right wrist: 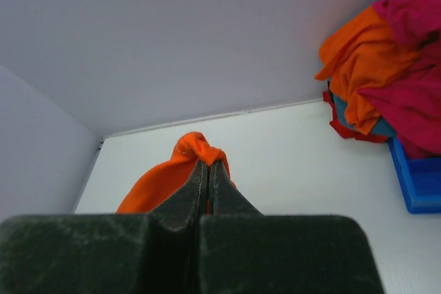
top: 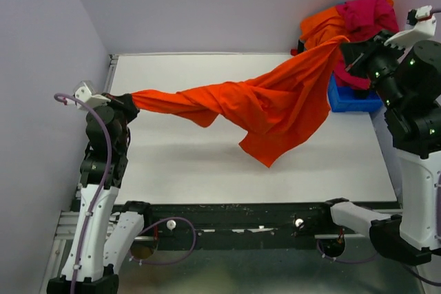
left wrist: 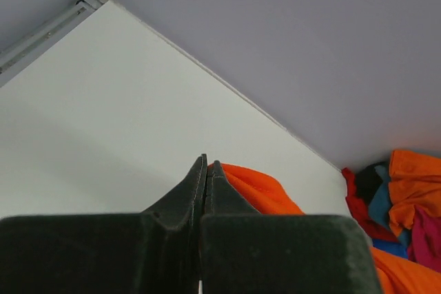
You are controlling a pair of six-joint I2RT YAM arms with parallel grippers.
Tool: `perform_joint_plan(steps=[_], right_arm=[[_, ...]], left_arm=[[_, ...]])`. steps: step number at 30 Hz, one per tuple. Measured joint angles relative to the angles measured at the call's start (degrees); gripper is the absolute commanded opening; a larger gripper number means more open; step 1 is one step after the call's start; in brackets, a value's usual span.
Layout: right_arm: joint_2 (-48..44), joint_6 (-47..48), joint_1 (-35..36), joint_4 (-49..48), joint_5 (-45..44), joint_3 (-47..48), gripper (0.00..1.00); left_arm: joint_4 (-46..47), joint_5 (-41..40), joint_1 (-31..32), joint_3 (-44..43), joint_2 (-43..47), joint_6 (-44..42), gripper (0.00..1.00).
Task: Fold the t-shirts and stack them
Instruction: Flatten out the tshirt
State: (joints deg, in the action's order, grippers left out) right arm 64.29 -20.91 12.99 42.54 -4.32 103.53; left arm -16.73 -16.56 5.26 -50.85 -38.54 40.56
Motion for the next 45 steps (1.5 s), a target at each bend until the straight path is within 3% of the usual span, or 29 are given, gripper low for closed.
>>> perform_joint_plan(steps=[2, 3, 5, 6, 8, 10, 12, 17, 23, 31, 45], right_arm=[[2.82, -0.02, -1.62, -0.02, -0.33, 3.85, 0.01], [4.94, -0.07, -2.60, -0.13, -0.15, 5.29, 0.09], [12.41, -0.46, -5.29, -0.42, 2.10, 9.16, 0.98], [16.59, -1.20, -6.14, -0.52, 3.34, 11.19, 1.00], [30.12, -1.07, -7.82, 1.86, 6.36, 22.05, 1.00], [41.53, -0.35, -8.26, 2.78, 9.03, 28.46, 0.94], [44.26, 0.39, -8.09, 2.47, 10.67, 21.22, 0.89], [26.23, -0.20, -6.08, -5.03, 13.00, -24.74, 0.80], [9.03, -2.08, -5.11, -10.95, 13.05, -47.01, 0.75], [-2.03, -7.08, 5.09, -15.10, 13.14, -64.63, 0.69], [-3.32, -23.63, 29.22, -15.93, 11.52, -72.94, 0.66]], left_arm=[[-0.33, -0.63, -0.37, -1.53, -3.02, 0.04, 0.00], [-0.37, -0.72, -0.57, -1.90, -5.11, 0.09, 0.00], [-0.09, -0.59, -0.76, -1.99, -9.53, 0.39, 0.00], [0.15, -0.39, -0.79, -1.99, -11.15, 0.61, 0.00], [1.14, 1.11, -0.83, -1.95, -16.39, 1.20, 0.00], [2.40, 3.21, -0.87, -1.70, -20.20, 1.84, 0.00], [4.68, 5.70, -0.90, -0.26, -22.43, 2.54, 0.00], [11.85, 8.46, -0.92, 7.96, -22.43, 4.31, 0.00], [16.72, 9.75, -0.92, 16.24, -20.81, 5.29, 0.00], [18.84, 9.25, -0.92, 17.33, -16.44, 4.26, 0.00], [19.21, 9.07, -0.92, 18.53, -14.53, 3.58, 0.00]])
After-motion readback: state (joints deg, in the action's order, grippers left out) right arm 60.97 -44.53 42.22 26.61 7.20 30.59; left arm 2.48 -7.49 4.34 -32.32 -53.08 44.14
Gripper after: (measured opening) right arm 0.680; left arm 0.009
